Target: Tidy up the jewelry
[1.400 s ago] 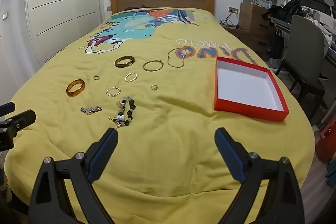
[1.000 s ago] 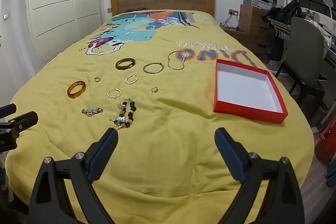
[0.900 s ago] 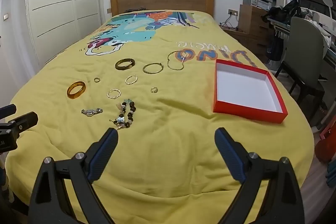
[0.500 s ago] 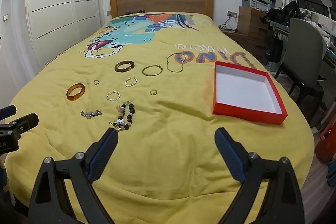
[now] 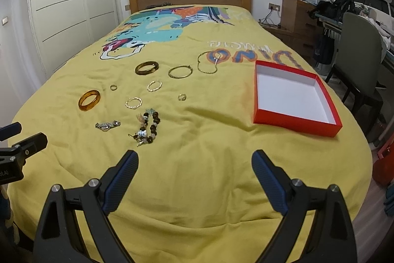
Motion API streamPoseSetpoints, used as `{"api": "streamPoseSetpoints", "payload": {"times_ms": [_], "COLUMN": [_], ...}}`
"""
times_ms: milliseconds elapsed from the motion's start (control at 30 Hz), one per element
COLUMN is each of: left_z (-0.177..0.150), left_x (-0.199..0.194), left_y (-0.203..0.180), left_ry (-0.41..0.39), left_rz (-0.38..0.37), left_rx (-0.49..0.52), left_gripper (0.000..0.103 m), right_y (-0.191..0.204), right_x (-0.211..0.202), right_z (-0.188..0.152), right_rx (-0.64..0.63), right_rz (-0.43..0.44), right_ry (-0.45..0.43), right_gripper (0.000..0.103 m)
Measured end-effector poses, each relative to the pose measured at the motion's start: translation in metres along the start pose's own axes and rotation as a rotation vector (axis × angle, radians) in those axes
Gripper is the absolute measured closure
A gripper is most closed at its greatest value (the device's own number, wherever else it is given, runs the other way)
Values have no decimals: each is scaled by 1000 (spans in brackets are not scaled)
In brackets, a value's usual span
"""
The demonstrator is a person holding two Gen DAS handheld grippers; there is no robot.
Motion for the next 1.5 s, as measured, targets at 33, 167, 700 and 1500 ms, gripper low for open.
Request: {"api": "streamPoseSetpoints", "payload": {"times_ms": [33, 167, 700, 1500], "left_z": [0, 1, 0, -15], "left_x": [0, -1, 5, 38], "left_y": [0, -2, -3, -3], "left_ry": [-1, -7, -3, 85], "left_rz": [-3, -5, -15, -54], "left_rx": [1, 12, 19, 10], "left_gripper": [1, 1, 1, 6], "right_y": [0, 2, 1, 7], "right_x": [0, 3, 8, 31], "right_z": [0, -3, -7, -16], "right_rx": [-1, -10, -7, -17], "right_rz": [1, 3, -3, 20], "right_ry": [1, 11, 28, 69], "right_gripper": [9, 9, 9, 11]}}
Point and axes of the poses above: each gripper's, at about its wrist camera, not at the fingertips, and x roughly the way its jaws point, y to its left, z to its top, the point moved 9 cm from there along x, roughly the way its jaws point, and after that the axes turned 9 degrees about -y, right-handed, at the moved point
